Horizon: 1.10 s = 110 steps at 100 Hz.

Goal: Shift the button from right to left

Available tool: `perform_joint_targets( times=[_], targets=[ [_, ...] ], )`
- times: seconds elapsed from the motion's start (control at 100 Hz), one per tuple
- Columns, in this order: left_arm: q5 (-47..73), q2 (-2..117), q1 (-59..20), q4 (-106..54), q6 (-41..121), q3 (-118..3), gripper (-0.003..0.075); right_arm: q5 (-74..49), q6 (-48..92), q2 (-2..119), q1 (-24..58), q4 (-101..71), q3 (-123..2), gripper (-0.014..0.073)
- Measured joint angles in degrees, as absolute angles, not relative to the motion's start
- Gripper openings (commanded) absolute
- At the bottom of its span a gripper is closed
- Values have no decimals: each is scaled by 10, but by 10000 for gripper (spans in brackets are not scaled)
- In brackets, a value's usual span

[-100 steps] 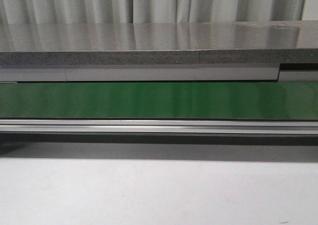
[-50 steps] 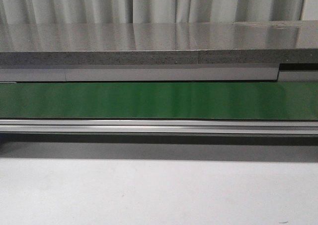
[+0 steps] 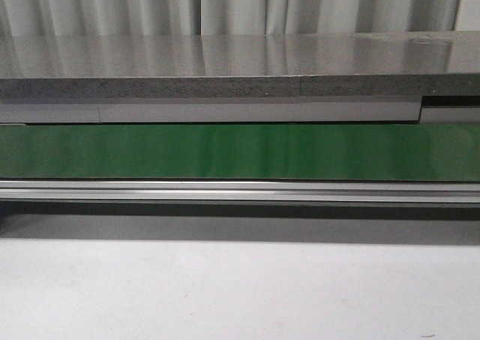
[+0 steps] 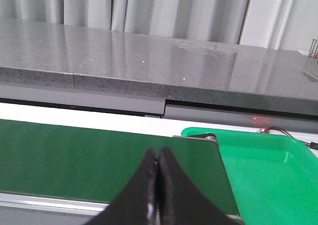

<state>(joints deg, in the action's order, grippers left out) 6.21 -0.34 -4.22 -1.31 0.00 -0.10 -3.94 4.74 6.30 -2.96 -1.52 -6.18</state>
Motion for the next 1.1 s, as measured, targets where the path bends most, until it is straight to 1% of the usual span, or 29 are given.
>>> perform_joint_targets(
  times=[0.61, 0.76, 0.92, 1.1],
  targets=[
    [62, -3, -42, -14, 0, -1, -20, -39, 49, 63, -30, 4, -62, -67],
    [63, -3, -42, -14, 0, -1, -20, -31, 47, 63, -30, 4, -44, -67],
    [63, -3, -42, -14, 0, -1, -20, 0, -3, 49, -30, 17, 0, -67],
    [63, -3, -42, -14, 0, -1, -20, -16, -52, -2, -30, 52, 15, -67]
  ],
)
